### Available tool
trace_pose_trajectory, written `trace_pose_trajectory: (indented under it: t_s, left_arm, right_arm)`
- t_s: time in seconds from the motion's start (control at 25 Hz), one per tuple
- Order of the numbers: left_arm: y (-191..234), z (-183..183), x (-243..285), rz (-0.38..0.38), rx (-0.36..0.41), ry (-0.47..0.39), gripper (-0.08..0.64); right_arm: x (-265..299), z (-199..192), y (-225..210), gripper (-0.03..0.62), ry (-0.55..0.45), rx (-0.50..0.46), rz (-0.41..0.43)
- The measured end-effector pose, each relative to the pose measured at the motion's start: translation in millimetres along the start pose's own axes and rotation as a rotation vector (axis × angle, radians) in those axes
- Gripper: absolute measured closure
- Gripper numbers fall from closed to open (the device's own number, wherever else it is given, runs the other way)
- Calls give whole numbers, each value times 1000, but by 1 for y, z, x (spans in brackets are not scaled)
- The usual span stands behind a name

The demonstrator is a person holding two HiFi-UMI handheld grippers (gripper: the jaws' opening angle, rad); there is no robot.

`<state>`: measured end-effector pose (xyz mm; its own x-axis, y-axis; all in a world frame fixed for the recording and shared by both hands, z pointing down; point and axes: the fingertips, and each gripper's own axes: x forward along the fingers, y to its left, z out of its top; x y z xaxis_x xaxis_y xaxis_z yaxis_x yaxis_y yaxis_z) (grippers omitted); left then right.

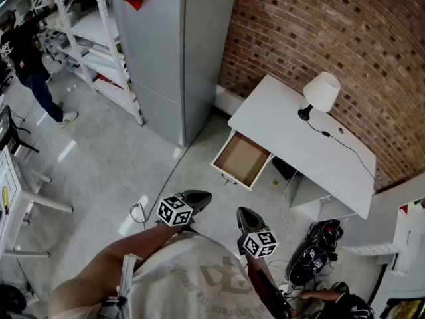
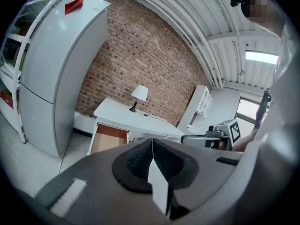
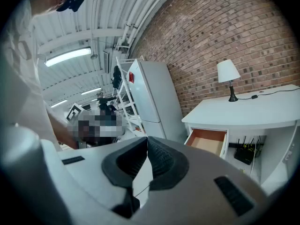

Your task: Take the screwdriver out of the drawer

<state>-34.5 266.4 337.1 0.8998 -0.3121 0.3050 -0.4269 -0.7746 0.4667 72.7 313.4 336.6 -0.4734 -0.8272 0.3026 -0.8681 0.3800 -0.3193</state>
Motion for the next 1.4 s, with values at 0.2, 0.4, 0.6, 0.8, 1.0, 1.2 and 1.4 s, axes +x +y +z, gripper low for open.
trace_pose_trajectory:
  t_s: [0.2,0.4,0.6,0.8,1.0,1.2,1.4]
  left_arm:
    - [10,2,13,25,29,-15,551]
    - [0,-3,15,23,37,-2,552]
    - [-11,-16,18,17,51,21,551]
    - [-19,-23,15,17,69,41,552]
    - [-19,-21,1,45,70,30,551]
    - [-12,-23,-9,66,56,42,552]
    - [-10,-22,-1,47,55,59,551]
  right_arm:
    - [12,1,-13,586,-27,-6,26]
    - [0,-4,-13,586,-28,0,21]
    - [-12,-15,-16,586,-23,3,-3]
    - [-21,-26,-18,586,-31,49,-22]
    - [-21,-30,-12,586,-40,67,-16]
    - [-18,-35,-7,586,-38,86,-18]
    - [-17,-38,-13,584,-27,109,-44]
